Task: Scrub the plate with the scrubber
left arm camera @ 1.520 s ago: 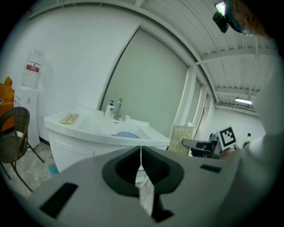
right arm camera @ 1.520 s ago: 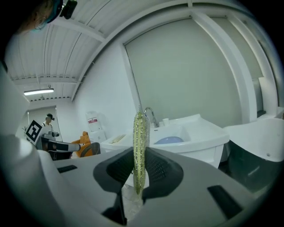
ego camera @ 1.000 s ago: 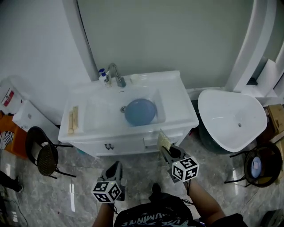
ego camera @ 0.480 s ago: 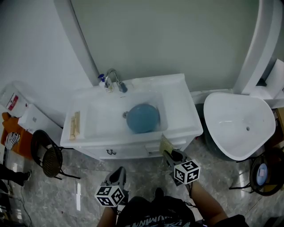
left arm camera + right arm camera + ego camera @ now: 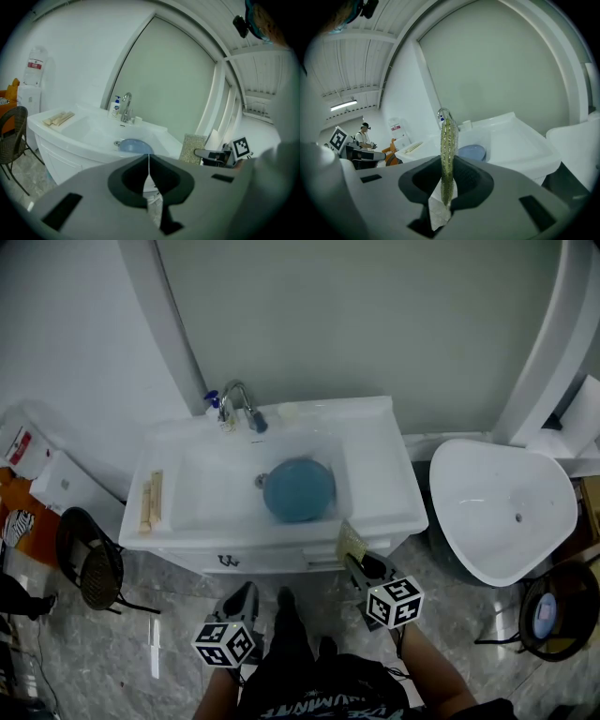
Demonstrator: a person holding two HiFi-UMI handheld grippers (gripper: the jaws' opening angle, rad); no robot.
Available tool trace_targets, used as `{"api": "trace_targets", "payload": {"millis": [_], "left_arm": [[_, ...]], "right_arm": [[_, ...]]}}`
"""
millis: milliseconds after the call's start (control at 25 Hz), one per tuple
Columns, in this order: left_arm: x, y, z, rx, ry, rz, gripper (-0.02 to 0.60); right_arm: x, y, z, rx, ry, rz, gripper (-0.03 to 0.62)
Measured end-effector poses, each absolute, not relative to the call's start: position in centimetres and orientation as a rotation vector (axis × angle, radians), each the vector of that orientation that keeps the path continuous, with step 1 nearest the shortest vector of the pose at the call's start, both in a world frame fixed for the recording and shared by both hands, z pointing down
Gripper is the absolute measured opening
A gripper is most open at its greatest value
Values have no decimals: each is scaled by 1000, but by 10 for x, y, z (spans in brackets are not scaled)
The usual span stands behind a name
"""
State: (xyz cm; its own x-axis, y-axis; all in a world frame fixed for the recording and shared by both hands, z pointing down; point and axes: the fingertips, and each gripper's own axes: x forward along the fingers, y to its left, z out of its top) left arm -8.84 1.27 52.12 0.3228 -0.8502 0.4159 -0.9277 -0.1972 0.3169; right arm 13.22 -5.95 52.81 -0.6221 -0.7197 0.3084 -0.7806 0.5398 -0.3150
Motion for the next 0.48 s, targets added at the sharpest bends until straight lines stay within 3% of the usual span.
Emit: {"api": "trace_targets", "payload": {"millis": [480], "left_arm": [[-110, -93, 519, 2135, -1494, 152, 21]], "right_arm": [[128, -132, 526, 1410, -2546, 629, 71]]}}
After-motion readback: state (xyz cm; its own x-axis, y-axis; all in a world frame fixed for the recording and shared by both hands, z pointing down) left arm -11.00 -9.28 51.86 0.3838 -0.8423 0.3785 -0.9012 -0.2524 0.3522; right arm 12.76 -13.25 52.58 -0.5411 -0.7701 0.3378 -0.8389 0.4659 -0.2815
